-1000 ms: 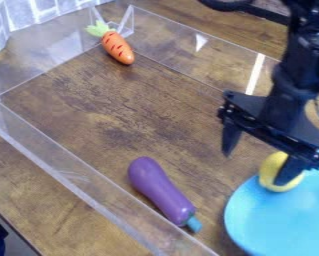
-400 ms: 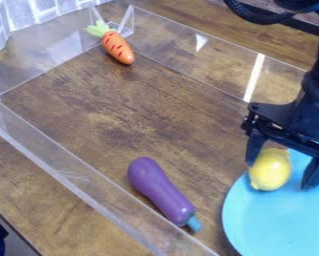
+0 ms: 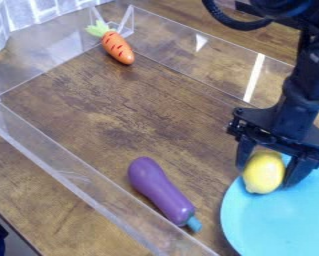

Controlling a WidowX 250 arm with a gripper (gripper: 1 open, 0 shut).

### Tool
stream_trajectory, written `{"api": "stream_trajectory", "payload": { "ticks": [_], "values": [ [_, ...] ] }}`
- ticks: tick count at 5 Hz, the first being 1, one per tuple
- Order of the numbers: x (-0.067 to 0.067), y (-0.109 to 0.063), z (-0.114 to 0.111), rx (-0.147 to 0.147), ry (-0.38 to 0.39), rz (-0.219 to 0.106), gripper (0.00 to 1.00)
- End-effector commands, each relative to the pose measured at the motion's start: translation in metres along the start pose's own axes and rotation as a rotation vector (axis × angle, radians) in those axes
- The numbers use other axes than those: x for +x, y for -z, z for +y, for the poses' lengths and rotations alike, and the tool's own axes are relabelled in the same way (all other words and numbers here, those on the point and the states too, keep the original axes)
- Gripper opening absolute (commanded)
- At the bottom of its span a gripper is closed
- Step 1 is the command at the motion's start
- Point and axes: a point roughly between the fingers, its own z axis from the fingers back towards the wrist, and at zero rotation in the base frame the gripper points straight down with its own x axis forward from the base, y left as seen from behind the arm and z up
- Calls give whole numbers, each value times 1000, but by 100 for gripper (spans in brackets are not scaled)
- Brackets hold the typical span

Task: Remove the purple eggplant from the blue tray and put it on the table

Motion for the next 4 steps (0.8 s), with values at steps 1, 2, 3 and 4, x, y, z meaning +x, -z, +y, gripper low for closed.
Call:
{"api": "stream_trajectory", "payload": {
  "ticks": [1, 2, 3, 4],
  "values": [
    [5, -22, 9, -33, -5, -43, 0],
    [5, -20, 4, -35, 13, -46, 0],
    [6, -18, -2, -37, 33, -50, 0],
    [6, -17, -7, -39, 53, -53, 0]
  ]
}}
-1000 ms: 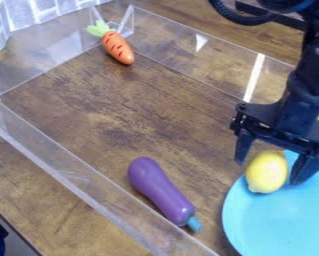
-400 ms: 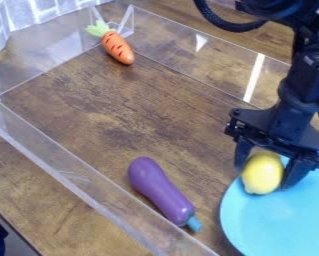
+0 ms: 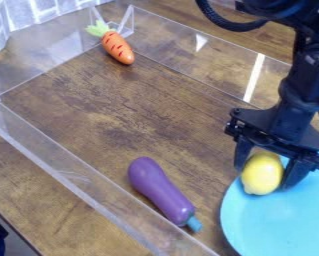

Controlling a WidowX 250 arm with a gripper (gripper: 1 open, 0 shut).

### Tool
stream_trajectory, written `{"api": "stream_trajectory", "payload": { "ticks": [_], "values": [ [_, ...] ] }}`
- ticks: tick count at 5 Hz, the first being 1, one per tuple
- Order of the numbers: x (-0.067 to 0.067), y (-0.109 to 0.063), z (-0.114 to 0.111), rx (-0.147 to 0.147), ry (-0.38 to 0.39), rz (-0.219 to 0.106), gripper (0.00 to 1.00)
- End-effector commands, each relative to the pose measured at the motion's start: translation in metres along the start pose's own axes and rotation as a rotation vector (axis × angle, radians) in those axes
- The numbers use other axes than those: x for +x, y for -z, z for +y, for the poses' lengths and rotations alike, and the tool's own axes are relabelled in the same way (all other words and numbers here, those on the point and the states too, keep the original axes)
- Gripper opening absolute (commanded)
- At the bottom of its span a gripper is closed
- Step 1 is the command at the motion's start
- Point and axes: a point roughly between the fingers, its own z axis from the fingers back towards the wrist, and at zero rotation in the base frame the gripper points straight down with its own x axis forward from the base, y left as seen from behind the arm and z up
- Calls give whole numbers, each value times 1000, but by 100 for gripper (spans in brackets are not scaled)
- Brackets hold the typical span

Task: Remove the purple eggplant from the blue tray and put it on the table

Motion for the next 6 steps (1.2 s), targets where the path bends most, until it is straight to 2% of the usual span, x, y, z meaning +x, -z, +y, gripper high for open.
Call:
{"api": "stream_trajectory", "payload": {
  "ticks": [1, 2, 4, 5, 6],
  "values": [
    [10, -18, -2, -26, -22, -52, 0],
    [11, -19, 3, -21, -50, -55, 0],
    [9, -37, 18, 13, -236, -54, 0],
    [1, -18, 10, 10, -174, -49, 0],
    [-2, -10, 4, 19, -180, -40, 0]
  ]
}}
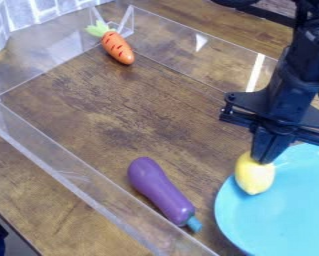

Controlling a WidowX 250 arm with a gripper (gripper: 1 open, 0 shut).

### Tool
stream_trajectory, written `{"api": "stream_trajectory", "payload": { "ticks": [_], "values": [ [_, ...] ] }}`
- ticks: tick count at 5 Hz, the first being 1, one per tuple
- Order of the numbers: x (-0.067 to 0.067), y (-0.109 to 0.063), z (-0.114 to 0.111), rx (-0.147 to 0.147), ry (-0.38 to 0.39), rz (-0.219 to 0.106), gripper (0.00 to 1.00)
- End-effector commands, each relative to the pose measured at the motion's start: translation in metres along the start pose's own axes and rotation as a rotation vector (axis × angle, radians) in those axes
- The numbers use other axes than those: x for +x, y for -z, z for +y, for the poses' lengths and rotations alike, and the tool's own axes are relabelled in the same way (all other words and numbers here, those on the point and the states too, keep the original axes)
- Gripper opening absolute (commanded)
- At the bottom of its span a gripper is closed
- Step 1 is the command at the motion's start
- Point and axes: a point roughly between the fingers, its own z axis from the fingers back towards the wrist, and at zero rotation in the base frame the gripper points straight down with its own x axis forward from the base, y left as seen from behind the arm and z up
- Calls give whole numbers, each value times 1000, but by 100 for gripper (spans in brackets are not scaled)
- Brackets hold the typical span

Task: Remove the purple eggplant from the blue tray and put it on the table

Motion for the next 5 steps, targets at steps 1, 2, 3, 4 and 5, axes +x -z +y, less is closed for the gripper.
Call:
{"api": "stream_trajectory", "payload": {
  "ticks": [1, 2, 3, 4, 5],
  "values": [
    [-9, 12, -9, 12, -1, 14, 0],
    [-10, 27, -6, 7, 69, 19, 0],
    [-8, 35, -5, -3, 137, 25, 100],
    [-10, 42, 16, -1, 194, 35, 0],
    [-3, 41, 50, 8, 163, 41, 100]
  ]
}}
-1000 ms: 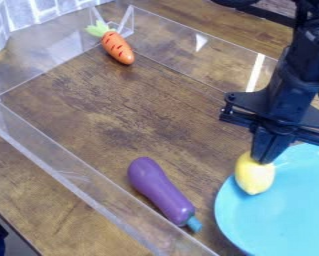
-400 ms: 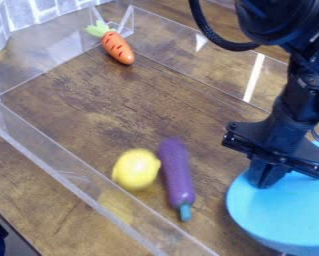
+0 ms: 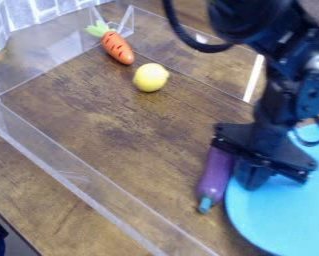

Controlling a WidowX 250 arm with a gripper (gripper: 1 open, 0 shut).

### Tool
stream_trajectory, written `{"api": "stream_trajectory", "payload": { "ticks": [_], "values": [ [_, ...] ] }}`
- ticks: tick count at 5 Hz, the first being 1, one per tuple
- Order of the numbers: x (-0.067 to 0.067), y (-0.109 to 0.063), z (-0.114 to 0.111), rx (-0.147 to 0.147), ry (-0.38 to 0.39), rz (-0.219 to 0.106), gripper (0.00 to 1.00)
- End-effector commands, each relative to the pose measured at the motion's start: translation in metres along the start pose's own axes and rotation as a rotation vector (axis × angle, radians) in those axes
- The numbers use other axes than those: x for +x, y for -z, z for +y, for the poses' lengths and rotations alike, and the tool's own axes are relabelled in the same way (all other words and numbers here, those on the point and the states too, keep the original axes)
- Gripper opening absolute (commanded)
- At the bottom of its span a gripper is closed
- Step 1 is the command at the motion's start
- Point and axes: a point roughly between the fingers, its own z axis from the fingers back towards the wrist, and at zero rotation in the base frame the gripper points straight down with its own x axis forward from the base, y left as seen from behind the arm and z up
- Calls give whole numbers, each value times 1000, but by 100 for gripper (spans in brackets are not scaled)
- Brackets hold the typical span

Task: Remove the purple eggplant from the blue tray and put it on the table

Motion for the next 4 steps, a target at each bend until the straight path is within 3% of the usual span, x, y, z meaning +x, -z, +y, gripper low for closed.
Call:
{"api": "stream_trajectory", "payload": {
  "ticks": [1, 2, 3, 4],
  "values": [
    [5, -2, 39, 12, -51, 5, 0],
    [10, 2, 43, 17, -34, 13, 0],
    [17, -4, 53, 39, -24, 6, 100],
    [28, -12, 61, 63, -62, 6, 0]
  ]
}}
